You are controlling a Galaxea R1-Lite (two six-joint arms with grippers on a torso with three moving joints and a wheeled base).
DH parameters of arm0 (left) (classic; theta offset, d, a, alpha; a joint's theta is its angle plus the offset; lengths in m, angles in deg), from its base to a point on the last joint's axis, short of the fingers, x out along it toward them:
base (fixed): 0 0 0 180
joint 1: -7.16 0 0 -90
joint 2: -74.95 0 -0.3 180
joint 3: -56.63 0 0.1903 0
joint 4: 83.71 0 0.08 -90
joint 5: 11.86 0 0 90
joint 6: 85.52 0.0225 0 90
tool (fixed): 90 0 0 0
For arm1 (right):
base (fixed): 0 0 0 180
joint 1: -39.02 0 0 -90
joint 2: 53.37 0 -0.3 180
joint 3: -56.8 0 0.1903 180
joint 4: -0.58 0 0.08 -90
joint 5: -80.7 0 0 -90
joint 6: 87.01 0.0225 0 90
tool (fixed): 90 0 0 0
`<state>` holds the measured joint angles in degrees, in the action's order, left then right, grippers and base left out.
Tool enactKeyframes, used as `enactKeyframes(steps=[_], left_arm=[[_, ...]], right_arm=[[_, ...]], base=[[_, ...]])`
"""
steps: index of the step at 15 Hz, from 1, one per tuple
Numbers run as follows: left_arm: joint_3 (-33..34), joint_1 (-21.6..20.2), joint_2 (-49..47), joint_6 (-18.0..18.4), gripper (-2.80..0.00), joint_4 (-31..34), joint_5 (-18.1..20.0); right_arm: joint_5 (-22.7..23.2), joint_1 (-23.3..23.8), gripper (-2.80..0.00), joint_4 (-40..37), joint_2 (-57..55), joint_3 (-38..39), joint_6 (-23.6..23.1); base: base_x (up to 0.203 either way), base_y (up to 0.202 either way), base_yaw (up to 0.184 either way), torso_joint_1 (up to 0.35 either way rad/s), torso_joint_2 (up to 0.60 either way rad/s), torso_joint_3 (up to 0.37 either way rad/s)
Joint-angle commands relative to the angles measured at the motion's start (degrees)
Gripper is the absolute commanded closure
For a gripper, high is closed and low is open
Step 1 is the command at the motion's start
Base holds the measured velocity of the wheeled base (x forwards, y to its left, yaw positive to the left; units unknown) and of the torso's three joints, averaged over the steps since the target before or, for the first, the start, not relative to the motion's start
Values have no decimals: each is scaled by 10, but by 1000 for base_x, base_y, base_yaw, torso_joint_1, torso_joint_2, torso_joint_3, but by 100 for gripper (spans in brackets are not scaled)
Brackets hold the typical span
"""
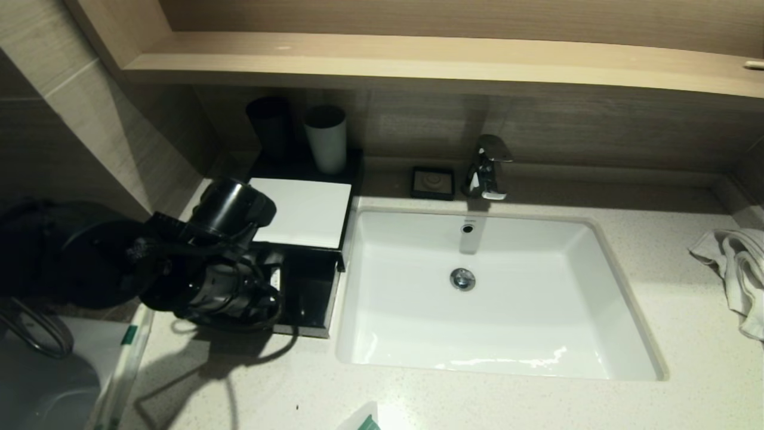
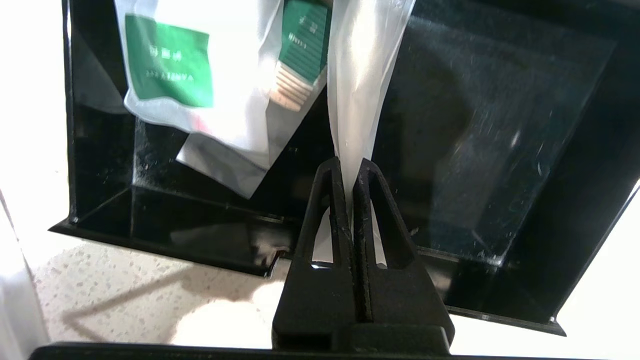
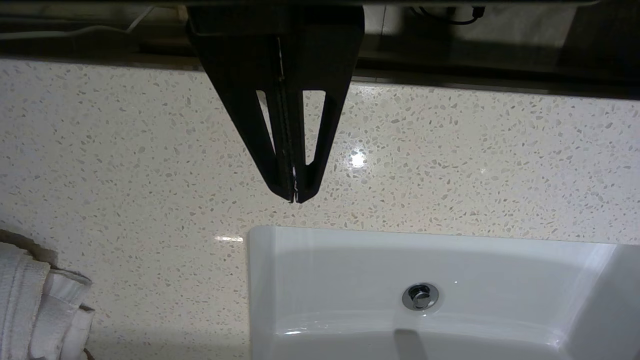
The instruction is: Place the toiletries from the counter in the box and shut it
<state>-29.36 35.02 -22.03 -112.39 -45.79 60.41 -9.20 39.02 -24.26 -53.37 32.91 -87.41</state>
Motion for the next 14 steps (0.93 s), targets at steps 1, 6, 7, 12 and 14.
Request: enactKeyframes(steps=[1, 6, 7, 12, 14], left_arm=[[2, 0, -6, -2, 0, -4, -1], [2, 0, -6, -1, -280, -9, -2], [2, 0, -7, -1, -280, -10, -1], [-1, 0, 4, 0, -280, -28, -2], [-2, 1, 20, 1, -280, -38, -2]], right_arm=[[0, 0, 0, 0, 0, 0, 0], [0, 0, 0, 0, 0, 0, 0], [0, 0, 0, 0, 0, 0, 0], [0, 0, 0, 0, 0, 0, 0], [0, 1, 0, 0, 0, 0, 0]], base=[[0, 0, 0, 0, 0, 0], [0, 0, 0, 0, 0, 0], [0, 0, 0, 0, 0, 0], [0, 0, 0, 0, 0, 0], [0, 0, 0, 0, 0, 0]])
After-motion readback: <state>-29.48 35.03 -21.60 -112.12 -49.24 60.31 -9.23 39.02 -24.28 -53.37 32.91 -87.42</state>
